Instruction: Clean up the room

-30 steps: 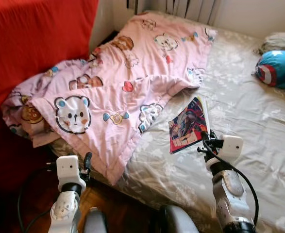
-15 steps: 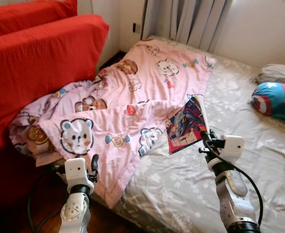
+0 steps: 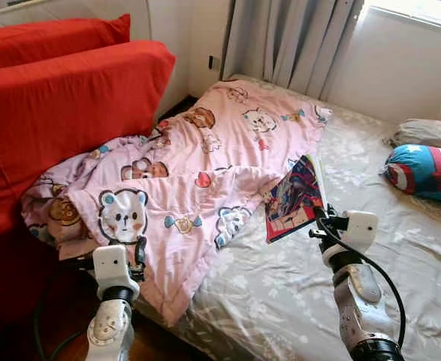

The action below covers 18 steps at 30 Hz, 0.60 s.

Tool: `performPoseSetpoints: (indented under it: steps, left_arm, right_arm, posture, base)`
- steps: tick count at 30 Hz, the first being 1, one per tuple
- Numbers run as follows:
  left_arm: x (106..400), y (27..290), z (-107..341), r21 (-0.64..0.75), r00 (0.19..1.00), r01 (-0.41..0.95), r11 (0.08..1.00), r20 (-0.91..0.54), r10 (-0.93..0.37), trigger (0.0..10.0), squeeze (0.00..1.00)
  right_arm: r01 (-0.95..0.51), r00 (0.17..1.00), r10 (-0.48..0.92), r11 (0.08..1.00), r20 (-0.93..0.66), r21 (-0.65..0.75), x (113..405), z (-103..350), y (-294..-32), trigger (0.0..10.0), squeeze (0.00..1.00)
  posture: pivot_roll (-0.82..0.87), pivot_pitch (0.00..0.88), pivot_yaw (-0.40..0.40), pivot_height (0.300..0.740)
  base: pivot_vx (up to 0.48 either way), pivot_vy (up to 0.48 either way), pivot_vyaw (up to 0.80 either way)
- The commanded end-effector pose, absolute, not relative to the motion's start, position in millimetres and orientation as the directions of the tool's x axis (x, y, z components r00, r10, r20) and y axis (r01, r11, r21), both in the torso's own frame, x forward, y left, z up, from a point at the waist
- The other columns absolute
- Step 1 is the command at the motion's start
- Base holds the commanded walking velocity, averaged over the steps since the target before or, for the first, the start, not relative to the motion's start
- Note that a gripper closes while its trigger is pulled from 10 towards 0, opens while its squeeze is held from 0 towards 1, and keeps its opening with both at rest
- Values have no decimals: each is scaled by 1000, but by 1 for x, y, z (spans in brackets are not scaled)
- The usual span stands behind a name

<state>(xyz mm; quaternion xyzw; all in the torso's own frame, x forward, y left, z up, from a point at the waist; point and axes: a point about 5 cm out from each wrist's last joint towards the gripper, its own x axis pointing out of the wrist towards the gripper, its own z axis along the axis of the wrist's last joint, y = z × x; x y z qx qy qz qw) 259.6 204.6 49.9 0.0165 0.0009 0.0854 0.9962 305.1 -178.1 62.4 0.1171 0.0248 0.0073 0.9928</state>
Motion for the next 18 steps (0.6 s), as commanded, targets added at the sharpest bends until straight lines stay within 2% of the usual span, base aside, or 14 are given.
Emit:
performPoseSetpoints:
  steps: [1, 10, 18]
  left_arm:
    - [259, 206, 52, 31, 986, -166, 986, 3, 166, 10000, 0]
    - [264, 213, 61, 65, 990, -142, 988, 13, 141, 10000, 0]
    - [267, 213, 62, 69, 992, -127, 990, 5, 127, 10000, 0]
  right_arm:
    - [5, 1000, -4, 970, -8, 245, 306, 68, -180, 10000, 0]
    - [23, 1000, -21, 963, -10, 269, 301, 61, -171, 10000, 0]
    - [51, 999, -47, 956, -22, 290, 301, 58, -170, 10000, 0]
  posture:
    - [65, 119, -93, 740]
    - [55, 144, -43, 740]
    - [48, 152, -36, 740]
  base:
    - [0, 0, 0]
    - [0, 0, 0]
    - [0, 0, 0]
